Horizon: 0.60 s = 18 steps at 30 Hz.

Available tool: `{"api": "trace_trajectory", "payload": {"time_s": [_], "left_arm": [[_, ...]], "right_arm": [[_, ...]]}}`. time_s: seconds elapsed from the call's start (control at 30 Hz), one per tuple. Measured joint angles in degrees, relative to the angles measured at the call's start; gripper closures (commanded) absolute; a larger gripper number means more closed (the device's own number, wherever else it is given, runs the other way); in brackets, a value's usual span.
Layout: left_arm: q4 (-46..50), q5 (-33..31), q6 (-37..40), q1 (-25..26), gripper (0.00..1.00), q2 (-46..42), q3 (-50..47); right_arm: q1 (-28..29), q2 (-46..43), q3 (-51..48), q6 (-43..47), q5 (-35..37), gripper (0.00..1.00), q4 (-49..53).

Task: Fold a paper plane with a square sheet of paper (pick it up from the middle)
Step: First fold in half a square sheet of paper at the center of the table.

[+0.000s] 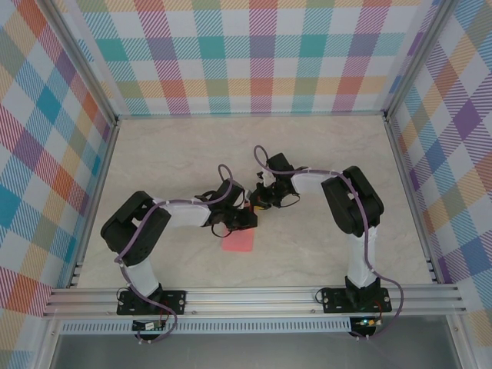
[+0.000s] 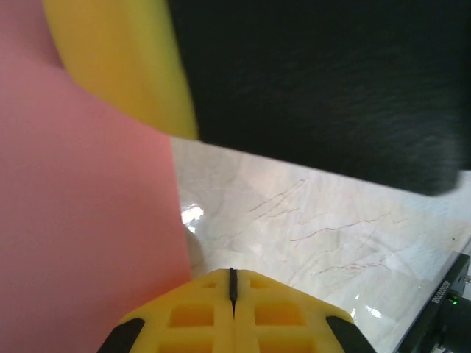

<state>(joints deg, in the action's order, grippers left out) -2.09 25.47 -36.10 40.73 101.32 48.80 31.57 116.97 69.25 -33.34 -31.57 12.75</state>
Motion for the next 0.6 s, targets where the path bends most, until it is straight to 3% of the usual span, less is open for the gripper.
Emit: {"api": "trace_trajectory", "payload": {"time_s": [0.3,0.6], "left_arm": [[-6.1,0.4,-0.3,0.3,1.00,-1.1,-4.9],[-5.6,-0.6,-0.3,4.3,1.00,-5.9,-10.0]], "right_arm": [[0.0,0.5,1.2,0.0,0.1,1.00,1.9],[0.0,1.1,2.4,-0.3,0.0,1.00,3.7]]}}
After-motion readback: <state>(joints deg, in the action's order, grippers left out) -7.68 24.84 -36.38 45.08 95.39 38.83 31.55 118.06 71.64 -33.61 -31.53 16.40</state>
